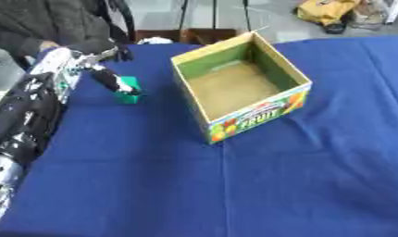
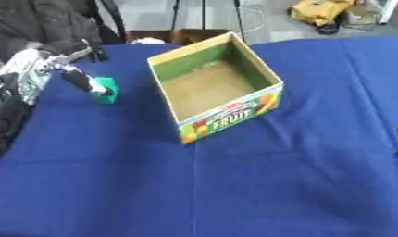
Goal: Pick up objects on the table and place them in the box.
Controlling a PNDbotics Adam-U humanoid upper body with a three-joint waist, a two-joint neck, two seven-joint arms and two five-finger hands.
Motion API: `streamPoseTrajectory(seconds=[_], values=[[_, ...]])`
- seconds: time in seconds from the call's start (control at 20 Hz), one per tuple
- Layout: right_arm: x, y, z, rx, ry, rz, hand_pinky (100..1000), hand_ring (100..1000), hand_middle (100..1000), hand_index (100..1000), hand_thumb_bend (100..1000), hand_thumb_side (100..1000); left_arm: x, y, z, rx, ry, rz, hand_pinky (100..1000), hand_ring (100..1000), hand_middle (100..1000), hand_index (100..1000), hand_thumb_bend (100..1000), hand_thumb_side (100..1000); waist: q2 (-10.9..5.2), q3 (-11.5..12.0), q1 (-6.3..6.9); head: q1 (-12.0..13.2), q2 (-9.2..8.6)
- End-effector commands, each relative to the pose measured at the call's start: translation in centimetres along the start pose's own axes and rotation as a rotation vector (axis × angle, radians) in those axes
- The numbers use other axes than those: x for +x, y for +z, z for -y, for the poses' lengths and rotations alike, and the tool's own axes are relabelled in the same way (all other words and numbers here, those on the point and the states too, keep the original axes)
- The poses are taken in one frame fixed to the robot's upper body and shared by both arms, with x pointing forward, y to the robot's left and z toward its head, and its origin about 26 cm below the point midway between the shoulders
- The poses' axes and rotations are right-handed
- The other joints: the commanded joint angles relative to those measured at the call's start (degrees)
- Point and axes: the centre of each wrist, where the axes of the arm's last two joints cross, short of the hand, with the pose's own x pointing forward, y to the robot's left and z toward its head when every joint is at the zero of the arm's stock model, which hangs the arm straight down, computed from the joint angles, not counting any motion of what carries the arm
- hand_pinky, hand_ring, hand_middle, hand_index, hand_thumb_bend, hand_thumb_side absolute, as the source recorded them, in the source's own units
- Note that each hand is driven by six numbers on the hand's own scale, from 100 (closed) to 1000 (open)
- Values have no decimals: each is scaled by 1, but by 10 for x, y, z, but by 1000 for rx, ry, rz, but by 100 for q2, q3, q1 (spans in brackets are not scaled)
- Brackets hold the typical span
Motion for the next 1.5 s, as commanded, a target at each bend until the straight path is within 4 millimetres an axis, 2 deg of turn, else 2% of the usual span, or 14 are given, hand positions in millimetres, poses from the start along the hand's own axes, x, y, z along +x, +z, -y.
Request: streamPoseTrajectory(seconds=[0.05, 0.5, 0.75, 0.85, 0.95, 1.05, 1.1, 1.15, 1.2, 1.35, 1.5], values=[[7, -4, 6, 3, 17, 27, 482, 431, 583, 755, 517, 596, -6, 4, -8, 6, -19, -17, 737, 719, 672, 796, 689, 419, -76, -5, -8, 7, -4], [7, -5, 5, 4, 16, 29, 481, 430, 583, 755, 509, 596, -9, 3, 5, -38, -7, -38, 737, 714, 663, 785, 592, 339, -40, -27, -3, 9, -13], [7, -5, 5, 5, 16, 29, 481, 429, 583, 755, 505, 596, -9, 3, 9, -64, -4, -39, 723, 666, 621, 771, 503, 271, -24, -30, -7, 0, -15], [7, -5, 6, 3, 17, 28, 481, 429, 583, 755, 503, 596, -9, 3, 10, -76, -1, -42, 681, 613, 579, 753, 409, 203, -21, -28, -10, -3, -12], [7, -5, 6, 3, 17, 26, 481, 429, 583, 755, 502, 596, -10, 4, 11, -85, 1, -49, 603, 538, 511, 707, 275, 121, -21, -22, -12, -11, -6], [7, -5, 6, 3, 17, 26, 481, 429, 583, 755, 501, 596, -10, 4, 10, -85, 3, -58, 531, 476, 456, 657, 178, 100, -23, -14, -14, -17, 0], [7, -5, 6, 3, 17, 26, 481, 429, 583, 755, 501, 596, -10, 4, 10, -82, 3, -61, 531, 476, 456, 657, 178, 100, -24, -11, -16, -19, 2], [7, -5, 6, 2, 17, 26, 481, 429, 583, 755, 499, 597, -10, 4, 9, -70, 6, -64, 436, 382, 352, 561, 100, 100, -26, -7, -19, -23, 1], [7, -5, 6, 2, 17, 25, 481, 428, 583, 755, 498, 597, -9, 4, 7, -57, 7, -65, 372, 320, 286, 508, 100, 100, -28, -4, -21, -25, 1], [6, -4, 6, 1, 18, 23, 481, 428, 583, 756, 496, 597, -4, 3, -3, 15, 35, -43, 281, 234, 198, 440, 100, 100, -36, 2, -35, -34, 4], [5, -4, 6, 1, 18, 22, 481, 428, 583, 756, 495, 597, 12, 4, -28, 111, 46, 18, 254, 208, 169, 419, 100, 100, -44, 3, -49, -38, 4]])
